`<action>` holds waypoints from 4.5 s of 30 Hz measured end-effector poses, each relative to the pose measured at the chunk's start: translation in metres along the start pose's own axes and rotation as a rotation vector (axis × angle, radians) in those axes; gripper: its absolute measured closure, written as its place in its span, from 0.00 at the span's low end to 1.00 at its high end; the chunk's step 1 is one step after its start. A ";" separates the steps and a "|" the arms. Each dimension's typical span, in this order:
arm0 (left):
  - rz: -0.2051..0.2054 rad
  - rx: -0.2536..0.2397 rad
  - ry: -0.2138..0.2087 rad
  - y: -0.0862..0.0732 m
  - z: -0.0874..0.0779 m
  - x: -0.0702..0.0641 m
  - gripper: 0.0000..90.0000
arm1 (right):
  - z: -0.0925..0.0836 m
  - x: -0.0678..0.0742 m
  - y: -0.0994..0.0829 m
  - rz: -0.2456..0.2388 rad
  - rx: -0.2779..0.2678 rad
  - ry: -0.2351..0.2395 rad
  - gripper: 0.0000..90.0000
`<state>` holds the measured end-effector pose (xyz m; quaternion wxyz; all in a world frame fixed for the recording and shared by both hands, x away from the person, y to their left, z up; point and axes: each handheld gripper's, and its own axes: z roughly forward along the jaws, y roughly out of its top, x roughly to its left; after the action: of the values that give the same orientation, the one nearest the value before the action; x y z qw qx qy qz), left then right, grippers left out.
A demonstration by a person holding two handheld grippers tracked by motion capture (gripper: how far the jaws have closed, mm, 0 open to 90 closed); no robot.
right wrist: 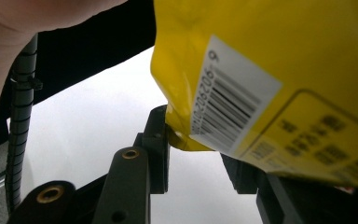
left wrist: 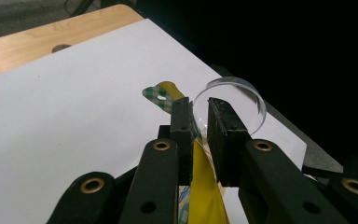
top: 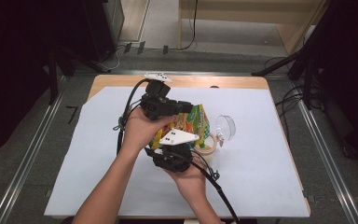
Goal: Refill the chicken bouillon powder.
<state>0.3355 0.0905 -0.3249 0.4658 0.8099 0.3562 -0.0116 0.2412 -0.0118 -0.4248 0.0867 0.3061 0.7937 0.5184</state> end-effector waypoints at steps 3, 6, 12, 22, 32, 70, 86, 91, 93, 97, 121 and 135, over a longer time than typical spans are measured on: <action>-0.008 0.003 -0.005 0.000 0.000 0.001 0.90 | 0.000 0.001 -0.001 0.000 -0.003 0.001 0.73; -0.013 0.004 -0.012 0.000 0.000 0.002 0.90 | 0.000 0.001 -0.001 0.001 -0.001 0.002 0.73; -0.021 0.006 -0.017 0.000 0.001 0.002 0.90 | -0.001 0.001 -0.001 0.000 0.002 0.001 0.73; -0.018 0.004 -0.032 0.000 0.001 0.001 0.90 | 0.000 0.000 -0.001 -0.007 0.001 -0.004 0.74; -0.009 0.015 -0.025 0.000 0.001 0.002 0.90 | -0.001 0.001 -0.001 -0.003 0.000 0.003 0.74; 0.037 0.134 -0.060 0.018 0.009 -0.001 0.98 | -0.004 -0.002 -0.001 0.002 -0.048 0.014 0.75; 0.017 0.098 -0.047 0.017 0.007 0.004 0.98 | 0.000 -0.007 0.000 0.005 -0.044 0.026 0.74; 0.009 0.096 -0.059 0.018 0.008 0.007 0.98 | -0.002 -0.008 0.001 0.005 -0.044 0.011 0.74; 0.003 0.102 -0.053 0.019 0.009 0.007 0.98 | -0.002 -0.008 0.000 0.001 -0.041 0.007 0.74; -0.004 0.107 -0.067 0.019 0.009 0.009 0.98 | -0.003 -0.008 0.000 0.003 -0.040 0.009 0.74; 0.013 0.138 -0.066 0.025 0.016 0.003 0.97 | -0.007 -0.009 -0.001 0.028 -0.058 0.008 0.74; 0.021 0.141 -0.072 0.027 0.017 0.001 0.98 | -0.009 -0.009 -0.001 0.023 -0.064 -0.004 0.74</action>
<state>0.3573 0.0698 -0.3151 0.4201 0.8435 0.3291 -0.0607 0.2442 -0.0240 -0.4231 0.0919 0.3133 0.7730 0.5440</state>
